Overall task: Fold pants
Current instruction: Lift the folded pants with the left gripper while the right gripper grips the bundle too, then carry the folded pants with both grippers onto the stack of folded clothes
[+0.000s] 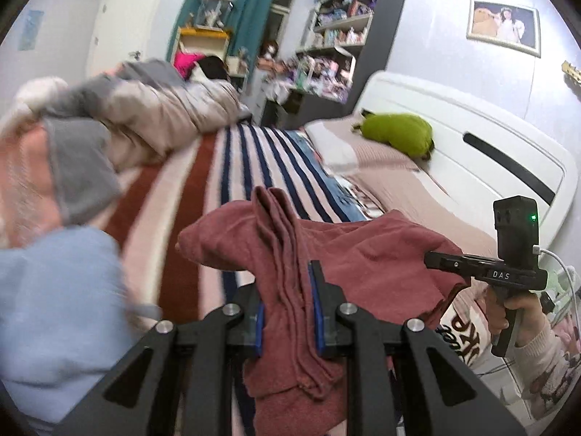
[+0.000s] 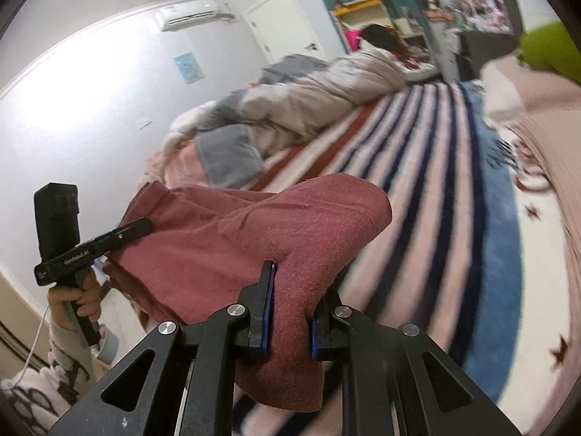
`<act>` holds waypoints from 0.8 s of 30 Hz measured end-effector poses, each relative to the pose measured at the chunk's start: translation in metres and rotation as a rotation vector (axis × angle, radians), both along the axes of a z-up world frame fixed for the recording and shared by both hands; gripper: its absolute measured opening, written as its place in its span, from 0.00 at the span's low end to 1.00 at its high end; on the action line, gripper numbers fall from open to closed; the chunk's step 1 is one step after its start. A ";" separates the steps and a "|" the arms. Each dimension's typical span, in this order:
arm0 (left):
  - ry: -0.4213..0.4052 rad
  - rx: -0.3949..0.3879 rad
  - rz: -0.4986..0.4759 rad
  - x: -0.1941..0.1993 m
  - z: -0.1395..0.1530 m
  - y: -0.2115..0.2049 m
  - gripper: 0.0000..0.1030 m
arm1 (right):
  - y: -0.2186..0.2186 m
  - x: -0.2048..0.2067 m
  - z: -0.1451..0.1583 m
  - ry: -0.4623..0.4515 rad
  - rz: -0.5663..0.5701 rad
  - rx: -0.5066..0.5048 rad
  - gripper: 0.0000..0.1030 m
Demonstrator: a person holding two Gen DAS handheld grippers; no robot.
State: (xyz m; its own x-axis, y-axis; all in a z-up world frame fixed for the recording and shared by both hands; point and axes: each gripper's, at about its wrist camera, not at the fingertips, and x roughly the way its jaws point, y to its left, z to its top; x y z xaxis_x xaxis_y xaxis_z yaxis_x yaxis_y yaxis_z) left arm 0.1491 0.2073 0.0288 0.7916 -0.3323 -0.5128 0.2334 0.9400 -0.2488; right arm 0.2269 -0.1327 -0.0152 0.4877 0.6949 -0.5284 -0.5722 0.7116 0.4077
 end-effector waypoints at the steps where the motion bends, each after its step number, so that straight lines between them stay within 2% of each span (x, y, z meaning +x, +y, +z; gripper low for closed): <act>1: -0.011 0.008 0.017 -0.002 0.006 0.010 0.16 | 0.015 0.003 0.008 -0.013 0.019 0.003 0.09; 7: -0.066 0.044 0.144 -0.025 0.038 0.083 0.16 | 0.101 0.013 0.045 -0.085 0.125 0.014 0.09; 14: -0.078 0.094 0.302 -0.042 0.051 0.164 0.16 | 0.198 0.014 0.070 -0.157 0.259 0.009 0.09; 18: -0.072 0.115 0.379 -0.054 0.046 0.206 0.16 | 0.240 0.011 0.069 -0.169 0.325 0.007 0.09; 24: -0.033 0.134 0.472 -0.068 0.025 0.251 0.16 | 0.297 -0.002 0.044 -0.150 0.405 0.000 0.09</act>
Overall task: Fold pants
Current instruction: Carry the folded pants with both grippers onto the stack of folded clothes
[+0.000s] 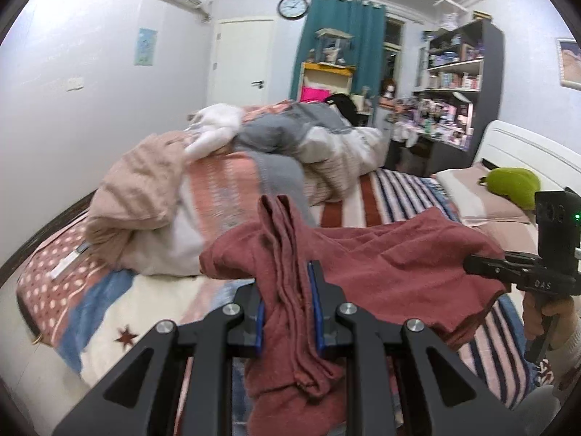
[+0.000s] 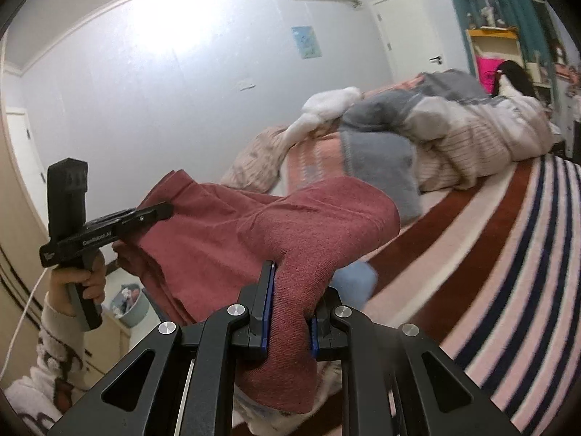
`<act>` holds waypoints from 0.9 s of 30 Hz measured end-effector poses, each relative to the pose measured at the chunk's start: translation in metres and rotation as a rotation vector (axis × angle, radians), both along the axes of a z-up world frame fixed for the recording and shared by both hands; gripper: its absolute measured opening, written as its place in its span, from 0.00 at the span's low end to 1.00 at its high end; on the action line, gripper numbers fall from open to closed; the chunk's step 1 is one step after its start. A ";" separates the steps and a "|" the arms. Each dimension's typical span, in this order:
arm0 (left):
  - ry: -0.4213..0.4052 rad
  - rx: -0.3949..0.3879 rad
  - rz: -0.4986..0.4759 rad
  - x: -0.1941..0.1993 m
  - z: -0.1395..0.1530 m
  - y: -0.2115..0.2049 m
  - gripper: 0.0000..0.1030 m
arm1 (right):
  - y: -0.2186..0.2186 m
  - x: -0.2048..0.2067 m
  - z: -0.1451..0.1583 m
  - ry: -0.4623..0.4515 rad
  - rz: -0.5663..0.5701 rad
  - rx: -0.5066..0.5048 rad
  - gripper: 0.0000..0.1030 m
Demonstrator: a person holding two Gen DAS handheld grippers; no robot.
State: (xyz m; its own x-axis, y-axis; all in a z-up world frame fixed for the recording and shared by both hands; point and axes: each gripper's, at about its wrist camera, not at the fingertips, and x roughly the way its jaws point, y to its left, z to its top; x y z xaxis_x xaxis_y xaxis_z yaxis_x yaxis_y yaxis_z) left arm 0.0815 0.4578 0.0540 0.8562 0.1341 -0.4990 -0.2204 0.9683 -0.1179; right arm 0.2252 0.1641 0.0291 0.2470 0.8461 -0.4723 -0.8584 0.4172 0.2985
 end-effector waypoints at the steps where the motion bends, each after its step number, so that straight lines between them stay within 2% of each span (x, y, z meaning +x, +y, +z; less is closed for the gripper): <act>1: 0.010 0.001 0.013 0.000 -0.005 0.006 0.16 | 0.011 -0.001 -0.005 0.002 0.010 -0.006 0.09; 7: 0.083 -0.032 0.045 0.003 -0.037 0.030 0.16 | 0.036 -0.007 -0.034 0.032 0.038 -0.047 0.09; 14: 0.143 -0.066 0.043 0.004 -0.074 0.039 0.18 | 0.034 -0.008 -0.064 0.061 0.030 -0.097 0.09; 19: 0.154 -0.053 0.046 0.000 -0.078 0.034 0.19 | 0.032 -0.008 -0.077 0.094 0.034 -0.116 0.10; 23: 0.163 -0.031 0.064 0.001 -0.077 0.031 0.22 | 0.033 -0.008 -0.077 0.095 0.029 -0.121 0.15; 27: 0.165 -0.014 0.076 0.001 -0.074 0.029 0.23 | 0.033 -0.012 -0.072 0.084 0.020 -0.132 0.16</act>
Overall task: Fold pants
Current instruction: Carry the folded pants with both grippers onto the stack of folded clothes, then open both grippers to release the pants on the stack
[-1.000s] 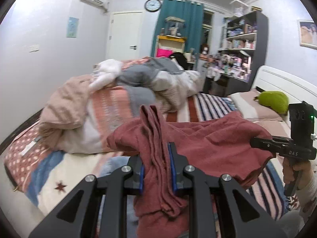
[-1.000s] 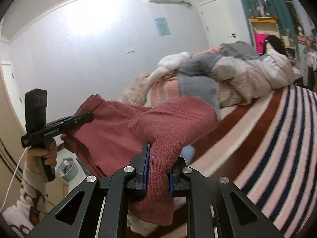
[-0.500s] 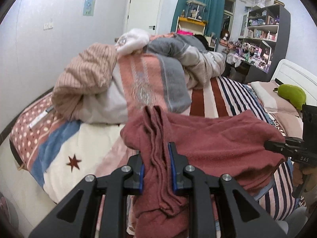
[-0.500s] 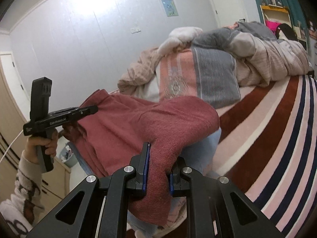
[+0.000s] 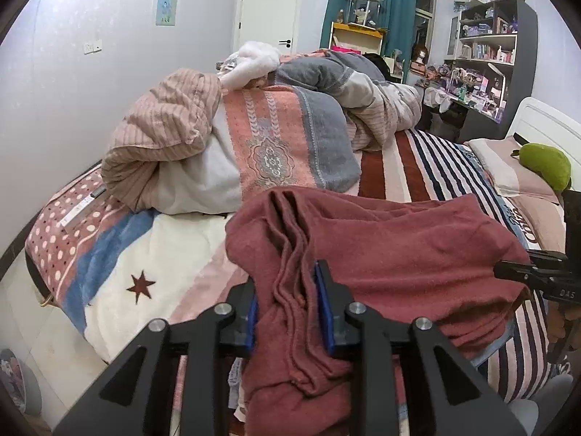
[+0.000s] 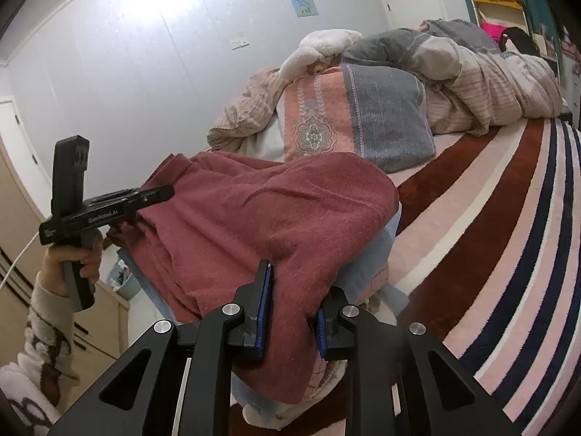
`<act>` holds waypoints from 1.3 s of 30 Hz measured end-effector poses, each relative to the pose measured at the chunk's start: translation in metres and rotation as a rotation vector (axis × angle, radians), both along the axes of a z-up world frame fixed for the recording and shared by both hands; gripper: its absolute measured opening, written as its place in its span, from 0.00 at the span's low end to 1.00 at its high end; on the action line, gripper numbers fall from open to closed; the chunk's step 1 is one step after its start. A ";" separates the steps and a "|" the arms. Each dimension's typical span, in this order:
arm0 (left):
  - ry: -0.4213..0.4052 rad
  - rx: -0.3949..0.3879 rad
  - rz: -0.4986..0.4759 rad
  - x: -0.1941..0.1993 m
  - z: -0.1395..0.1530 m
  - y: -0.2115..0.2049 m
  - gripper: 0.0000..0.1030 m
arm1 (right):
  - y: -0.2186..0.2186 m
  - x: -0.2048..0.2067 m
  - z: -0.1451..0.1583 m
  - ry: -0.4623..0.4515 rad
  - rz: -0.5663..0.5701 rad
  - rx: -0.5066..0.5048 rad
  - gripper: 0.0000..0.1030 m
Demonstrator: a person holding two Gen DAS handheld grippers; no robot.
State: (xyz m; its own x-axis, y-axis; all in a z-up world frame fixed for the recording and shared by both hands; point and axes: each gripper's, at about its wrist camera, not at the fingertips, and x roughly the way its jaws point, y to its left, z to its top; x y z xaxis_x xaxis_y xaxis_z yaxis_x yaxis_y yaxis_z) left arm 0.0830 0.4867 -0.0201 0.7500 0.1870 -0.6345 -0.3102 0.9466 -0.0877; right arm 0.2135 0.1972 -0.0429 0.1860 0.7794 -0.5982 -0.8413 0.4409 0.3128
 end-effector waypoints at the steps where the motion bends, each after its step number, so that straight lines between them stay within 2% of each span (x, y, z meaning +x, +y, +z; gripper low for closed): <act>1: 0.000 0.004 0.002 0.000 0.001 -0.001 0.23 | 0.000 -0.001 0.001 -0.002 -0.002 0.000 0.16; 5: 0.008 0.034 0.012 -0.001 0.004 -0.005 0.31 | -0.003 -0.003 0.005 -0.011 -0.012 -0.005 0.18; 15: 0.016 0.053 0.041 -0.018 0.011 -0.019 0.57 | -0.012 -0.017 0.010 -0.029 -0.038 -0.015 0.37; 18: 0.013 0.062 0.048 -0.026 0.013 -0.025 0.60 | -0.015 -0.022 0.011 -0.026 -0.040 -0.015 0.42; 22: 0.008 0.059 0.066 -0.037 0.013 -0.032 0.62 | -0.022 -0.030 0.010 -0.019 -0.039 -0.020 0.42; 25: 0.007 0.057 0.071 -0.046 0.014 -0.041 0.66 | -0.029 -0.036 0.009 -0.014 -0.037 -0.019 0.49; 32: -0.010 0.091 0.091 -0.067 0.011 -0.072 0.74 | -0.054 -0.051 0.001 0.013 -0.047 -0.020 0.49; 39: -0.043 0.109 0.064 -0.082 0.012 -0.117 0.75 | -0.092 -0.065 -0.002 -0.008 -0.091 -0.033 0.53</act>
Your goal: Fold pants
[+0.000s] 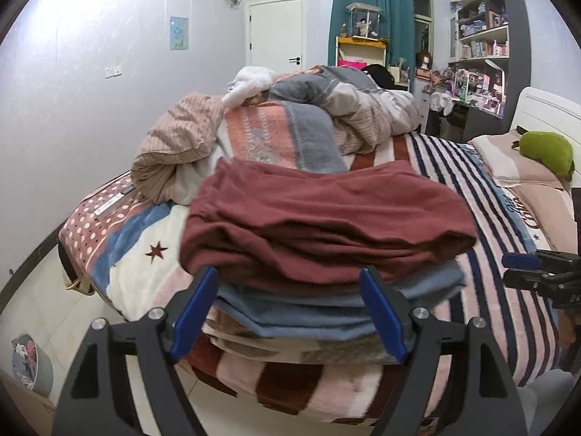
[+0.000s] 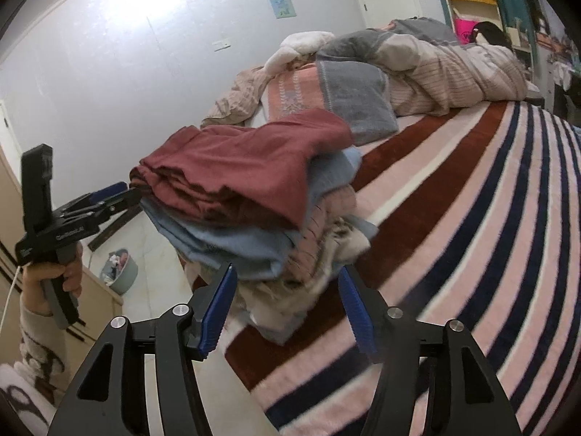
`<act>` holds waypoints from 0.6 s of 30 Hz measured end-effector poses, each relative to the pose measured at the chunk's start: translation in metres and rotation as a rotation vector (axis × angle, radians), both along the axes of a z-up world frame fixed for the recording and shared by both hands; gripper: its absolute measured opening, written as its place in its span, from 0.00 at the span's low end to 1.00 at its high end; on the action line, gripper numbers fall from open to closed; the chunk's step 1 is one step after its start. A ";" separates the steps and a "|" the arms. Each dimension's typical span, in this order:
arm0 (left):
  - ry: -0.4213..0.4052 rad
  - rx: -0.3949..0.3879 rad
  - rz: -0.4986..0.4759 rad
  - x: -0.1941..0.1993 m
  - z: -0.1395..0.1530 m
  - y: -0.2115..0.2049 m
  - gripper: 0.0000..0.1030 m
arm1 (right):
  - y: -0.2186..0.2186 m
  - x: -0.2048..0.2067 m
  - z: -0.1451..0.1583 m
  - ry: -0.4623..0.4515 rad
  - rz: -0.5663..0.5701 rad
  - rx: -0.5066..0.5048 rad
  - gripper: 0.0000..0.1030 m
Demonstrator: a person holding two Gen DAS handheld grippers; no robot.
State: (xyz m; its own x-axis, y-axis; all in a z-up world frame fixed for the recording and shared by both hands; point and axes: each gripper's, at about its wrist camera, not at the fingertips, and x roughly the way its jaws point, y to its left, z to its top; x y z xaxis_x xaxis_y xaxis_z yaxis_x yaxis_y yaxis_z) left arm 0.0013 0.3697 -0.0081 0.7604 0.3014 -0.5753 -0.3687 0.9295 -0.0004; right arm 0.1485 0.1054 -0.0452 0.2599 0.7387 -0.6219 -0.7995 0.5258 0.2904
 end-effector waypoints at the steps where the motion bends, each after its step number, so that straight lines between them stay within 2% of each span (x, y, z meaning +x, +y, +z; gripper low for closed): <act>1: -0.009 -0.002 0.000 -0.002 0.001 -0.006 0.75 | -0.005 -0.002 -0.001 -0.007 -0.003 -0.006 0.53; 5: -0.029 -0.019 0.006 -0.009 0.006 -0.036 0.76 | -0.023 -0.011 -0.007 -0.014 0.010 -0.012 0.55; 8: -0.038 -0.024 -0.001 -0.012 0.008 -0.063 0.77 | -0.039 -0.019 -0.010 -0.038 0.020 -0.004 0.65; 13: -0.071 -0.020 -0.032 -0.009 0.008 -0.115 0.82 | -0.075 -0.034 -0.008 -0.119 0.007 0.007 0.69; 15: -0.090 -0.005 -0.051 -0.001 0.007 -0.143 0.83 | -0.092 -0.037 -0.005 -0.156 -0.011 0.009 0.78; 18: -0.127 0.010 -0.084 0.012 0.005 -0.177 0.87 | -0.127 -0.041 -0.001 -0.214 -0.064 0.021 0.84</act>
